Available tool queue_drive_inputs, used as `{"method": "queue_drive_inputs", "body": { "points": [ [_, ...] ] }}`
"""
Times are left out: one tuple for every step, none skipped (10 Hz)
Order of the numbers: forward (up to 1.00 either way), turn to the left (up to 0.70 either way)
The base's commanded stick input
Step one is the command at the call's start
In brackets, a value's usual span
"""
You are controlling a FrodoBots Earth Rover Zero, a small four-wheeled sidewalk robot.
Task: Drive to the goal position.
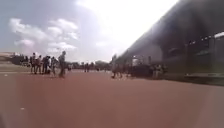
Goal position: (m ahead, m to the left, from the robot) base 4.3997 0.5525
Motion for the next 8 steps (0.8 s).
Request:
{"method": "queue_drive_inputs", "body": {
  "points": [
    [0.70, 0.00],
    [0.70, 0.00],
    [0.70, 0.00],
    [0.70, 0.00],
    [0.70, 0.00],
    [0.70, 0.00],
    [0.70, 0.00],
    [0.70, 0.00]
  ]
}}
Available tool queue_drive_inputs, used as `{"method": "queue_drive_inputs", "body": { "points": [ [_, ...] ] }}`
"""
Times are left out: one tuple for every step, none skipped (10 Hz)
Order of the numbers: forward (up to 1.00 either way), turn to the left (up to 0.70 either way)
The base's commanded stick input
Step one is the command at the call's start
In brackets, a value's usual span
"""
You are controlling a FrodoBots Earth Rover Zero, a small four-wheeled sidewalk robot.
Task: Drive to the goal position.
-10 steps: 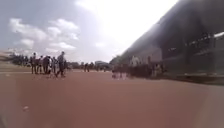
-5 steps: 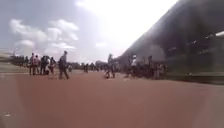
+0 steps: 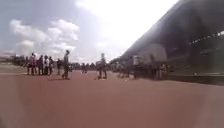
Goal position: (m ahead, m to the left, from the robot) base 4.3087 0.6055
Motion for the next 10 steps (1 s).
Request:
{"method": "queue_drive_inputs", "body": {
  "points": [
    [0.70, 0.00],
    [0.70, 0.00],
    [0.70, 0.00],
    [0.70, 0.00],
    [0.70, 0.00],
    [0.70, 0.00],
    [0.70, 0.00],
    [0.70, 0.00],
    [0.70, 0.00],
    [0.70, 0.00]
  ]
}}
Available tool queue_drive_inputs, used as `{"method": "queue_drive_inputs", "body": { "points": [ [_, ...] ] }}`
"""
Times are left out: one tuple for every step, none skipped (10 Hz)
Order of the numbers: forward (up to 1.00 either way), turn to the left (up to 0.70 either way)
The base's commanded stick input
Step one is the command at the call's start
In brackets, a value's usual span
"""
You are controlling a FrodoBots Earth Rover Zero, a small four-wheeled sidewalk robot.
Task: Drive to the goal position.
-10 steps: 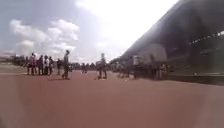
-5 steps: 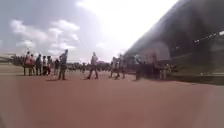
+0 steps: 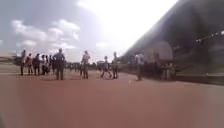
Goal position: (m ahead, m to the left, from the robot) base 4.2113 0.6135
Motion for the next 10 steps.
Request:
{"method": "queue_drive_inputs", "body": {
  "points": [
    [0.70, 0.00],
    [0.70, 0.00],
    [0.70, 0.00],
    [0.70, 0.00],
    [0.70, 0.00],
    [0.70, 0.00],
    [0.70, 0.00],
    [0.70, 0.00],
    [0.70, 0.00],
    [0.70, 0.00]
  ]
}}
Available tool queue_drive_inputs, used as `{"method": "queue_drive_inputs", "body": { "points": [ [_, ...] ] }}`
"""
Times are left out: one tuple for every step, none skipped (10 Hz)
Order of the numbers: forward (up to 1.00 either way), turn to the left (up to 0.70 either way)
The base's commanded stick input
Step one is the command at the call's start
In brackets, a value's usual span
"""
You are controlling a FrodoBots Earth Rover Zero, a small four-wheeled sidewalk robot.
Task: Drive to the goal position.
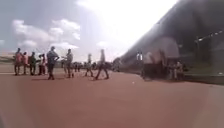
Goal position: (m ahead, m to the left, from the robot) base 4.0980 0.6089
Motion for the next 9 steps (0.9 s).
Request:
{"method": "queue_drive_inputs", "body": {
  "points": [
    [0.70, 0.00],
    [0.70, 0.00],
    [0.70, 0.00],
    [0.70, 0.00],
    [0.70, 0.00],
    [0.70, 0.00],
    [0.70, 0.00],
    [0.70, 0.00],
    [0.70, 0.00]
  ]
}}
